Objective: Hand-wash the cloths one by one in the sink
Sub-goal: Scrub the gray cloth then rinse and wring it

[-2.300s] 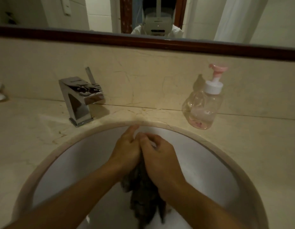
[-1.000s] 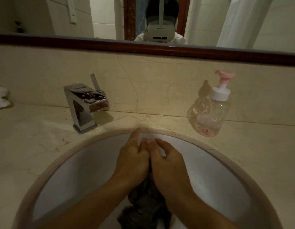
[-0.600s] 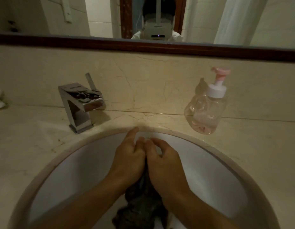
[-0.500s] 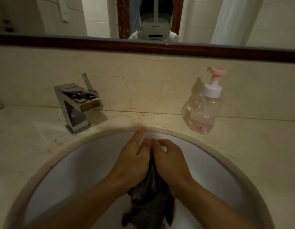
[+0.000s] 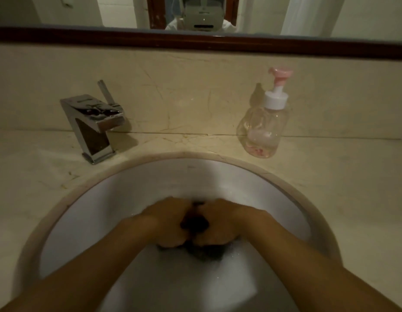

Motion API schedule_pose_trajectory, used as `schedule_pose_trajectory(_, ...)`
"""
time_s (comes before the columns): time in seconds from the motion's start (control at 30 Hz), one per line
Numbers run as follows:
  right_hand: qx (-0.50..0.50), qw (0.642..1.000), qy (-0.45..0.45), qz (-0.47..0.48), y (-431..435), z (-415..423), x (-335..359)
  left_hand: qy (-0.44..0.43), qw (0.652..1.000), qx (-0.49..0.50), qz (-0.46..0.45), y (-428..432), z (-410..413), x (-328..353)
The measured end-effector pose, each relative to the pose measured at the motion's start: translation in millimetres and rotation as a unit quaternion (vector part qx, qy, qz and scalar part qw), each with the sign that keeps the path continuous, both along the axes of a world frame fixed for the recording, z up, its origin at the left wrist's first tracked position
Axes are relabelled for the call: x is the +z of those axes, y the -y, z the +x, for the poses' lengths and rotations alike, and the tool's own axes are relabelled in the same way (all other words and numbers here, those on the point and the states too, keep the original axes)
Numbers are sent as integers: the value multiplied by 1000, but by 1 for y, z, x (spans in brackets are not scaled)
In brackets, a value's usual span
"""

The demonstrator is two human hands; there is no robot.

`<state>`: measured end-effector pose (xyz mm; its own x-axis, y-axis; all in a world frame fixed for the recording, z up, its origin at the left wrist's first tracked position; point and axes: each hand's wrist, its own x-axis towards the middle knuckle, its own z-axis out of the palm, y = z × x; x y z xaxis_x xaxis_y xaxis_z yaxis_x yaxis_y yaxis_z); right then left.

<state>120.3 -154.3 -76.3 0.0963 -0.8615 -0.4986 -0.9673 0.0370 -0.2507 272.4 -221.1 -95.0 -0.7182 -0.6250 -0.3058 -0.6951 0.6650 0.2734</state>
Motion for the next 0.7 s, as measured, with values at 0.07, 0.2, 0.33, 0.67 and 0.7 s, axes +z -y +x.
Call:
schedule_pose_trajectory(0.07,22,996,-60,70,-2,-3,-12,98,994,-46,16,-1,-1,-11)
schedule_pose_trajectory(0.2,2,995,-88,-36,8,0,-33,198,977,-44,-60,1,7,-15)
schedule_pose_trajectory(0.33,-106,979,134,-111,16,0,-31,183,979,14,-91,-3,4,-6)
schedule_pose_trajectory(0.67,-338,778,444,-289,11,-2,15,-448,837,263,173,-10,-15,34)
schedule_pose_trajectory(0.7,-324,779,444,-303,6,3,16,-470,829,262,153,-11,-16,35)
